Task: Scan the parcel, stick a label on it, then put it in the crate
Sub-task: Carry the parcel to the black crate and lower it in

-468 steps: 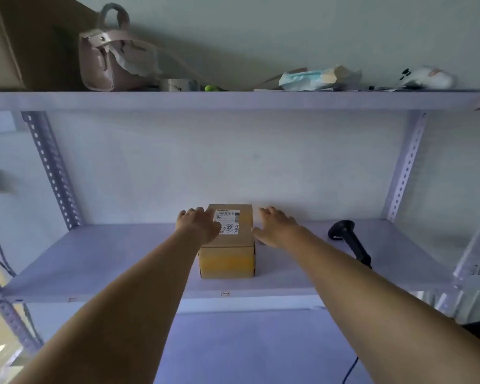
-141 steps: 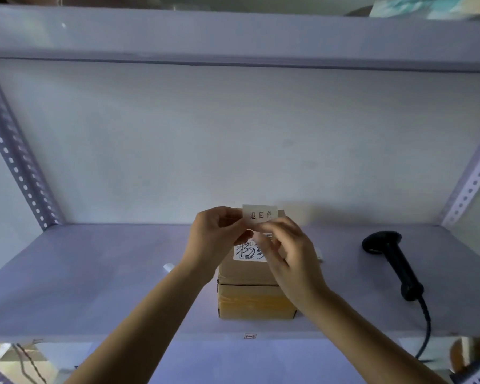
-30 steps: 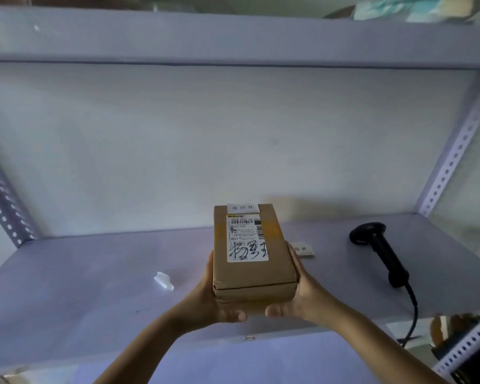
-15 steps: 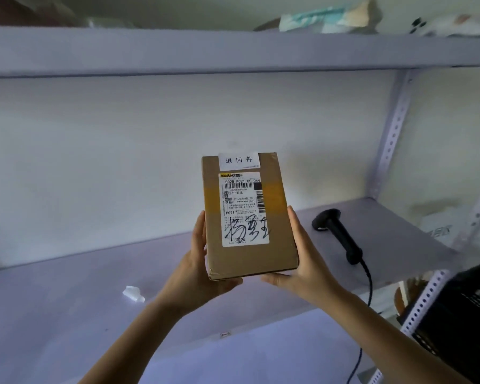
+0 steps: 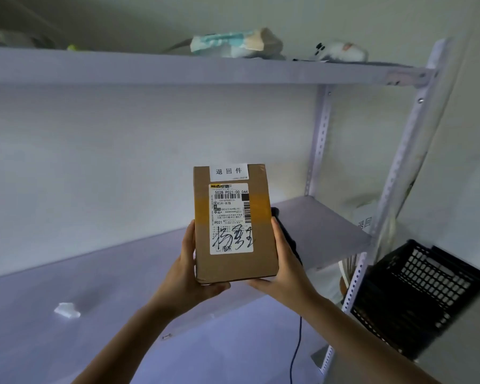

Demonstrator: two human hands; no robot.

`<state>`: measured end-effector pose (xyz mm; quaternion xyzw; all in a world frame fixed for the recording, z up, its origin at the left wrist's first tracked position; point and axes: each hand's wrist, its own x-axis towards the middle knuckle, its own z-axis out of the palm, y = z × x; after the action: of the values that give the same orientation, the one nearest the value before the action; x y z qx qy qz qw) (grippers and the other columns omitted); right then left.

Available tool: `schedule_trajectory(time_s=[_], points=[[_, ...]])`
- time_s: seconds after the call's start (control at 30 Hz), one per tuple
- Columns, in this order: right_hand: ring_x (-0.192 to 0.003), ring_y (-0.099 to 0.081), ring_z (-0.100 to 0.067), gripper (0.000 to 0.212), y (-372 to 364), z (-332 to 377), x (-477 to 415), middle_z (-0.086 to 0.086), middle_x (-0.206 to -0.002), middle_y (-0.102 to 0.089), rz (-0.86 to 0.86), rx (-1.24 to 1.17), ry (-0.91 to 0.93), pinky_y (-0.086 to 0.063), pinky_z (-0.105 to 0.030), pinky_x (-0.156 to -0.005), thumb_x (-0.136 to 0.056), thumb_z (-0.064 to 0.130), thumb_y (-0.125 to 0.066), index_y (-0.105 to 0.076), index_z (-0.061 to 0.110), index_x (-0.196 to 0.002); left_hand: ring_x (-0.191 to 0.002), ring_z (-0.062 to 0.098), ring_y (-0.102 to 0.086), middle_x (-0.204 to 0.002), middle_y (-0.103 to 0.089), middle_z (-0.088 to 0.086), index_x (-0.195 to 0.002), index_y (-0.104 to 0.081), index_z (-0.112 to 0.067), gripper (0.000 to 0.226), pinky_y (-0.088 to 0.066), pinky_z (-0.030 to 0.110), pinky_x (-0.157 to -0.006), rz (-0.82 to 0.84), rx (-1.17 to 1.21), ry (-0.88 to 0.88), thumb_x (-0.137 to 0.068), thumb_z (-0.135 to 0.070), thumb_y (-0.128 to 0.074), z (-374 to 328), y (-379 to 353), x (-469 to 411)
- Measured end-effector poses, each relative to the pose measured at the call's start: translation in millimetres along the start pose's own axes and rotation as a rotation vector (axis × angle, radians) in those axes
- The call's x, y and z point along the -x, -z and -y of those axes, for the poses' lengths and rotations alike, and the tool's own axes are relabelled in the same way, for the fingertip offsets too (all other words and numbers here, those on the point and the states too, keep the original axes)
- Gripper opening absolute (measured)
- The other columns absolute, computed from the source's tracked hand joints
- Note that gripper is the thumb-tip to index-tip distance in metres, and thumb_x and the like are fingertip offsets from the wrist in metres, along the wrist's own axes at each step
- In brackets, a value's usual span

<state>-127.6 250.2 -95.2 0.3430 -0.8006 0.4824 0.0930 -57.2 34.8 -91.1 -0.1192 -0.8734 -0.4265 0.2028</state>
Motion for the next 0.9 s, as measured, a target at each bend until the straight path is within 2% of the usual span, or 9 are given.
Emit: schedule_trajectory(time_s=[0.1,0.23,0.37,0.43,0.53,0.6,0.7,0.8,0.9], points=[[-0.137,-0.034,0.002,0.116,23,-8,24,0.010,-0.153,-0.030,-0.020,-0.027,-0.039,-0.041,-0.011,-0.104,-0.069,0.036,-0.082,0.002,0.038,-0.148,-0.126,-0.007,-0.049,-0.140,-0.036,-0.042,-0.144,0.012,-0.055,0.129,-0.047,0.006,-0.090,0.028,0.026,-0.017,-0.064,-0.029,-0.087,-19,-26,0],[-0.136,-0.042,-0.009,0.118,74,-20,72,0.005,-0.152,-0.036,-0.089,0.008,-0.130,-0.053,-0.036,-0.100,-0.068,0.035,-0.084,0.000,0.032,-0.151,-0.126,-0.010,-0.048,-0.141,-0.035,-0.043,-0.144,0.011,-0.056,0.128,-0.045,0.005,-0.093,0.116,0.112,-0.040,-0.066,-0.030,-0.087,-52,-78,0],[-0.136,-0.039,-0.001,0.120,140,-33,133,0.007,-0.152,-0.033,-0.167,0.103,-0.217,-0.050,-0.032,-0.103,-0.068,0.035,-0.084,0.002,0.032,-0.151,-0.127,-0.015,-0.044,-0.139,-0.033,-0.047,-0.143,0.012,-0.056,0.127,-0.043,0.004,-0.095,0.215,0.194,-0.087,-0.066,-0.031,-0.086,-91,-151,-2],[-0.137,-0.039,-0.005,0.123,176,-42,166,0.004,-0.154,-0.031,-0.220,0.160,-0.269,-0.049,-0.036,-0.104,-0.066,0.039,-0.085,0.003,0.033,-0.151,-0.128,-0.017,-0.042,-0.138,-0.033,-0.048,-0.142,0.011,-0.058,0.128,-0.041,0.003,-0.096,0.273,0.236,-0.129,-0.067,-0.026,-0.087,-117,-192,-5],[-0.133,-0.044,0.000,0.122,231,-51,215,0.003,-0.152,-0.037,-0.303,0.198,-0.338,-0.049,-0.023,-0.102,-0.066,0.037,-0.085,0.004,0.040,-0.150,-0.128,-0.014,-0.044,-0.137,-0.035,-0.045,-0.139,0.006,-0.063,0.128,-0.046,0.008,-0.096,0.350,0.306,-0.193,-0.066,-0.017,-0.087,-157,-253,-11],[-0.132,-0.045,0.001,0.123,262,-55,242,0.006,-0.152,-0.037,-0.353,0.210,-0.369,-0.049,-0.022,-0.101,-0.065,0.034,-0.085,0.004,0.042,-0.149,-0.131,-0.006,-0.045,-0.141,-0.037,-0.039,-0.144,0.005,-0.056,0.126,-0.046,0.015,-0.101,0.408,0.344,-0.221,-0.066,-0.018,-0.087,-183,-288,-17],[-0.132,-0.046,-0.004,0.123,302,-65,274,0.006,-0.150,-0.039,-0.402,0.230,-0.402,-0.053,-0.033,-0.099,-0.067,0.024,-0.086,0.003,0.029,-0.152,-0.132,-0.005,-0.045,-0.143,-0.038,-0.036,-0.146,0.009,-0.051,0.127,-0.045,0.014,-0.101,0.476,0.363,-0.255,-0.065,-0.029,-0.086,-214,-333,-26],[-0.130,-0.049,-0.008,0.121,341,-80,295,0.006,-0.147,-0.043,-0.468,0.241,-0.446,-0.055,-0.036,-0.096,-0.067,0.021,-0.086,-0.001,0.024,-0.153,-0.134,0.004,-0.046,-0.148,-0.042,-0.017,-0.151,0.013,-0.036,0.132,-0.046,0.024,-0.105,0.543,0.368,-0.275,-0.064,-0.028,-0.086,-235,-380,-43],[-0.133,-0.047,-0.009,0.123,375,-99,308,0.006,-0.149,-0.040,-0.499,0.285,-0.476,-0.054,-0.036,-0.098,-0.067,0.027,-0.087,0.001,0.026,-0.152,-0.136,0.002,-0.043,-0.146,-0.042,-0.017,-0.153,0.013,-0.024,0.135,-0.042,0.016,-0.105,0.611,0.378,-0.291,-0.063,-0.017,-0.088,-251,-424,-64]])
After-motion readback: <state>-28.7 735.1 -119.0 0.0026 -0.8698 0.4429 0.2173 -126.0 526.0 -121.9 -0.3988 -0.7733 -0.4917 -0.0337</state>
